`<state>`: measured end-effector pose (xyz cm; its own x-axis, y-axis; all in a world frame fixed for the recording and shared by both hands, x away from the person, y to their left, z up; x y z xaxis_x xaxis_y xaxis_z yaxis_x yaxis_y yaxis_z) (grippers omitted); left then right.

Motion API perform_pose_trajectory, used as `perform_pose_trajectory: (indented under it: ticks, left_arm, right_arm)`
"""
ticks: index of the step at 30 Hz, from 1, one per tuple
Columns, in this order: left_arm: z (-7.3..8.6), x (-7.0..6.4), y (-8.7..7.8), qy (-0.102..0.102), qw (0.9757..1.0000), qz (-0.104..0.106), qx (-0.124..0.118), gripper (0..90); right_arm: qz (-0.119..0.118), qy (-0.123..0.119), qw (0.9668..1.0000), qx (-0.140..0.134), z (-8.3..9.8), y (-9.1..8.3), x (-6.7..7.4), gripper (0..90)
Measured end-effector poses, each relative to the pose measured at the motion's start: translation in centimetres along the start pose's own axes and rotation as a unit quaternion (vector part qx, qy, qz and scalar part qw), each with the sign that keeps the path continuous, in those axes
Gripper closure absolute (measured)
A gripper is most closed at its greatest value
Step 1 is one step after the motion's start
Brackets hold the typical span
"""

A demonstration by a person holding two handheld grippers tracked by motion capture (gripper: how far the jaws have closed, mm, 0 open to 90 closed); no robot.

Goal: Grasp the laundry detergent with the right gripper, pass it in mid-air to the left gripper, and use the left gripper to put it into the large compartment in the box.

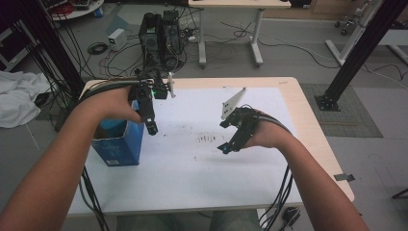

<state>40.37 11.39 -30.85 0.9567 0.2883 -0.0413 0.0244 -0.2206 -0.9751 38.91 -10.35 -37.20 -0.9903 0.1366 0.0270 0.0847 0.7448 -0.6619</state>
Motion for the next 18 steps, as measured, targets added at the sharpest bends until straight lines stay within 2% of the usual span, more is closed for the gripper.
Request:
perform_pose_trajectory:
  ticks: [4, 6, 14, 18]
  left_arm:
    - [-0.8, -0.4, 1.4, 0.033, 0.9994, 0.002, 0.004, 9.5]
    - [-1.1, -0.7, 2.3, 0.039, 0.9992, 0.005, 0.007, 9.5]
    - [-1.4, -0.7, 5.3, 0.037, 0.9992, 0.008, 0.012, 9.5]
    - [-1.3, -0.5, 6.0, 0.032, 0.9993, 0.013, 0.017, 9.5]
  right_arm:
    - [-0.005, -0.003, 0.9998, 0.018, -0.1, -0.2, -0.2, 13.1]
    - [-0.008, -0.009, 0.9996, 0.026, -0.1, -0.1, -0.3, 13.1]
    - [-0.016, -0.011, 0.9984, 0.054, 0.0, 0.1, -0.3, 13.1]
    - [-0.014, -0.016, 0.9972, 0.071, 0.4, 0.5, -0.4, 13.1]
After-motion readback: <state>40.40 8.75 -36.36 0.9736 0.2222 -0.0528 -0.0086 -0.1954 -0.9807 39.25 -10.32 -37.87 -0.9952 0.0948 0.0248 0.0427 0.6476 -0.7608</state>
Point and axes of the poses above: each handheld gripper's, and its own axes: y roughly forward along the jaws, z roughly out of its underside, x roughly to its left, the point moved 8 cm from there along y, roughly forward along the jaws, and after that the axes turned 15 degrees about -x, right-handed, at the moved point
